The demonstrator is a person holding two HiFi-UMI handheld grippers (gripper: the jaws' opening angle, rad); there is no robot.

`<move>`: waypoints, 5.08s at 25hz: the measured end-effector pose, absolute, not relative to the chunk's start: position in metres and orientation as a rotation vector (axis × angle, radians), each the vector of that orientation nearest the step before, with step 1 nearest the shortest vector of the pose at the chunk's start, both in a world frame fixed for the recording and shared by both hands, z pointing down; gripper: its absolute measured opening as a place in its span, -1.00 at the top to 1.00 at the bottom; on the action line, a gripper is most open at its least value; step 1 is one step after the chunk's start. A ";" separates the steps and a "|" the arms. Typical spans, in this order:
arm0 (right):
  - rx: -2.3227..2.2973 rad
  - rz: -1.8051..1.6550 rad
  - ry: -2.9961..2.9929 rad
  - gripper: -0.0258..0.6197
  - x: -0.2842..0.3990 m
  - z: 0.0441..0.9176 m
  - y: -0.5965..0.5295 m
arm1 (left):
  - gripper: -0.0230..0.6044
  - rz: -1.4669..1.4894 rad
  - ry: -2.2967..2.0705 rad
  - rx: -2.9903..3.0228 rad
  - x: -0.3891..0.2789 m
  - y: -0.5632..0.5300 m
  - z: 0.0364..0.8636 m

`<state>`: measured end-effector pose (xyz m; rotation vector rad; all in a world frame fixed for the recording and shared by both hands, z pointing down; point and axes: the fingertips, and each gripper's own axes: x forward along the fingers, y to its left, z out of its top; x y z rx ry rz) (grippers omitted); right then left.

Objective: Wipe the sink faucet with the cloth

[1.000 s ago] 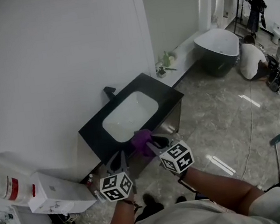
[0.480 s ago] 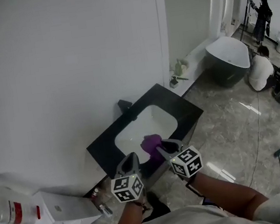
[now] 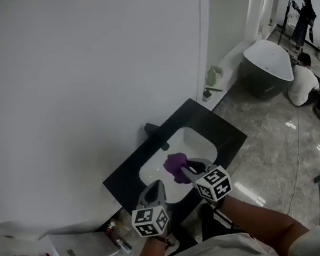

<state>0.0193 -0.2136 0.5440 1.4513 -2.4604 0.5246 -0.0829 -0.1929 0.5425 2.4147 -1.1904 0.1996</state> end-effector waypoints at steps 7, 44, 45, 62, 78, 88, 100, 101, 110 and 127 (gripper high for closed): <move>1.247 0.367 -2.362 0.70 0.000 0.617 -0.334 | 0.91 0.181 -1.291 2.308 -0.086 -0.247 0.584; 0.844 0.669 -2.569 0.71 0.038 0.710 -0.415 | 0.91 0.216 -1.377 2.158 -0.068 -0.288 0.626; 0.860 0.690 -2.572 0.71 0.039 0.710 -0.437 | 0.91 0.220 -1.378 2.158 -0.066 -0.289 0.626; 0.705 0.605 -2.574 0.71 0.017 0.730 -0.354 | 0.91 0.251 -1.360 2.170 -0.070 -0.279 0.634; 0.868 0.453 -2.329 0.70 -0.006 0.725 -0.359 | 0.91 0.176 -1.362 2.175 -0.103 -0.272 0.621; 1.024 0.309 -2.359 0.70 -0.019 0.626 -0.475 | 0.91 0.156 -1.356 2.216 -0.100 -0.276 0.595; 1.098 0.501 -2.373 0.70 0.012 0.665 -0.364 | 0.91 0.168 -1.358 2.257 -0.105 -0.258 0.575; 1.112 0.514 -2.415 0.70 0.014 0.651 -0.353 | 0.91 0.169 -1.351 2.275 -0.102 -0.254 0.567; 1.265 0.507 -2.670 0.70 0.024 0.483 -0.268 | 0.91 0.121 -1.469 2.348 -0.110 -0.222 0.479; 1.332 0.399 -2.686 0.70 0.016 0.448 -0.249 | 0.91 0.085 -1.496 2.436 -0.105 -0.240 0.434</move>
